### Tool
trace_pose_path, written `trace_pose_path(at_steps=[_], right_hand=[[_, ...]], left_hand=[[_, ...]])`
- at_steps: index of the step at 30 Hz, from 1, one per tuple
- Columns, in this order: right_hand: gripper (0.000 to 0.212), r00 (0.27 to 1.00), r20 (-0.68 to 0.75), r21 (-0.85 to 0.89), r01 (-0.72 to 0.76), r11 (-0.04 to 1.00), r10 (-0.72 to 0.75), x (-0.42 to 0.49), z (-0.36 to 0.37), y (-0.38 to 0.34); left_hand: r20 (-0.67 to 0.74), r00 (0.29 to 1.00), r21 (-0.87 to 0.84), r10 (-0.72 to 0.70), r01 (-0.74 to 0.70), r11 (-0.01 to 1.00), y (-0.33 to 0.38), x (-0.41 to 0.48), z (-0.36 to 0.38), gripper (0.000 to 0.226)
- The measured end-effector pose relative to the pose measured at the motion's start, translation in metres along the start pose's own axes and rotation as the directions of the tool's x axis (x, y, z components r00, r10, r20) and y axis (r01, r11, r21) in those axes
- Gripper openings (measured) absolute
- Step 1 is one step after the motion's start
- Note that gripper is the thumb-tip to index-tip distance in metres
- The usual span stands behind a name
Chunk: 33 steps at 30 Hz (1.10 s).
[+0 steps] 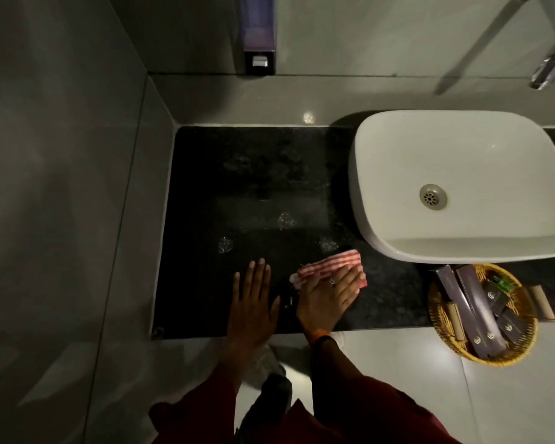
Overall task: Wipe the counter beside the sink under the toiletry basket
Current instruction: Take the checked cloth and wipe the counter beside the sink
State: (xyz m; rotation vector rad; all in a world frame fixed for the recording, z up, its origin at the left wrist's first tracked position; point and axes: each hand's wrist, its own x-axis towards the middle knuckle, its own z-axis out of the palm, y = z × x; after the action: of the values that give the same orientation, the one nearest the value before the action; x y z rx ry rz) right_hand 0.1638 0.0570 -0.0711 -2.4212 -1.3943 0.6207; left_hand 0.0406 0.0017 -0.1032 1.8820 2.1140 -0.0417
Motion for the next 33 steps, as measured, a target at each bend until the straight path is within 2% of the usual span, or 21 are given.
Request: trace_pose_path(at_steps=[5, 7, 10, 14, 18, 22, 25, 29, 30, 31, 33], right_hand=[[0.081, 0.945, 0.050, -0.108, 0.328, 0.939, -0.324, 0.038, 0.008, 0.008], [0.082, 0.884, 0.111, -0.149, 0.466, 0.872, -0.454, 0.058, 0.010, 0.003], [0.080, 0.756, 0.221, -0.208, 0.654, 0.727, -0.616, 0.087, 0.017, -0.013], [0.080, 0.625, 0.303, -0.177, 0.779, 0.602, -0.720, 0.113, 0.023, -0.039], [0.081, 0.500, 0.408, -0.123, 0.859, 0.496, -0.764, 0.127, 0.030, -0.068], [0.080, 0.371, 0.458, -0.090, 0.924, 0.373, -0.808, 0.128, 0.042, -0.092], [0.081, 0.306, 0.470, -0.090, 0.950, 0.300, -0.828, 0.123, 0.050, -0.101], [0.079, 0.271, 0.488, -0.079, 0.960, 0.267, -0.830, 0.121, 0.043, -0.106], [0.078, 0.295, 0.458, -0.064, 0.952, 0.300, -0.839, 0.120, 0.039, -0.103], [0.077, 0.350, 0.409, -0.037, 0.929, 0.367, -0.843, 0.118, 0.034, -0.097], [0.072, 0.496, 0.283, -0.016, 0.858, 0.513, -0.821, 0.113, 0.023, -0.075]], left_hand=[[0.002, 1.000, -0.014, 0.004, -0.004, 1.000, 0.000, 0.000, -0.001, 0.071], [-0.003, 1.000, -0.011, 0.012, -0.012, 1.000, 0.001, -0.003, -0.002, 0.072], [-0.005, 1.000, -0.010, 0.007, -0.007, 1.000, 0.000, -0.002, -0.003, 0.073], [0.002, 1.000, -0.003, 0.010, -0.010, 1.000, 0.001, -0.001, -0.002, 0.073], [-0.027, 0.999, -0.013, 0.016, -0.017, 1.000, 0.000, -0.001, 0.001, 0.074], [-0.050, 0.999, -0.019, 0.019, -0.020, 1.000, 0.000, -0.001, 0.003, 0.074], [-0.067, 0.998, -0.019, 0.014, -0.015, 1.000, 0.000, -0.001, 0.004, 0.074], [-0.054, 0.998, -0.028, 0.010, -0.011, 1.000, 0.000, -0.002, 0.001, 0.073], [-0.045, 0.999, -0.027, 0.010, -0.012, 1.000, 0.000, -0.002, -0.001, 0.072], [-0.037, 0.999, -0.037, 0.009, -0.010, 0.999, 0.000, -0.003, -0.002, 0.072], [-0.047, 0.999, -0.102, 0.002, -0.006, 0.995, 0.000, -0.005, -0.006, 0.069]])
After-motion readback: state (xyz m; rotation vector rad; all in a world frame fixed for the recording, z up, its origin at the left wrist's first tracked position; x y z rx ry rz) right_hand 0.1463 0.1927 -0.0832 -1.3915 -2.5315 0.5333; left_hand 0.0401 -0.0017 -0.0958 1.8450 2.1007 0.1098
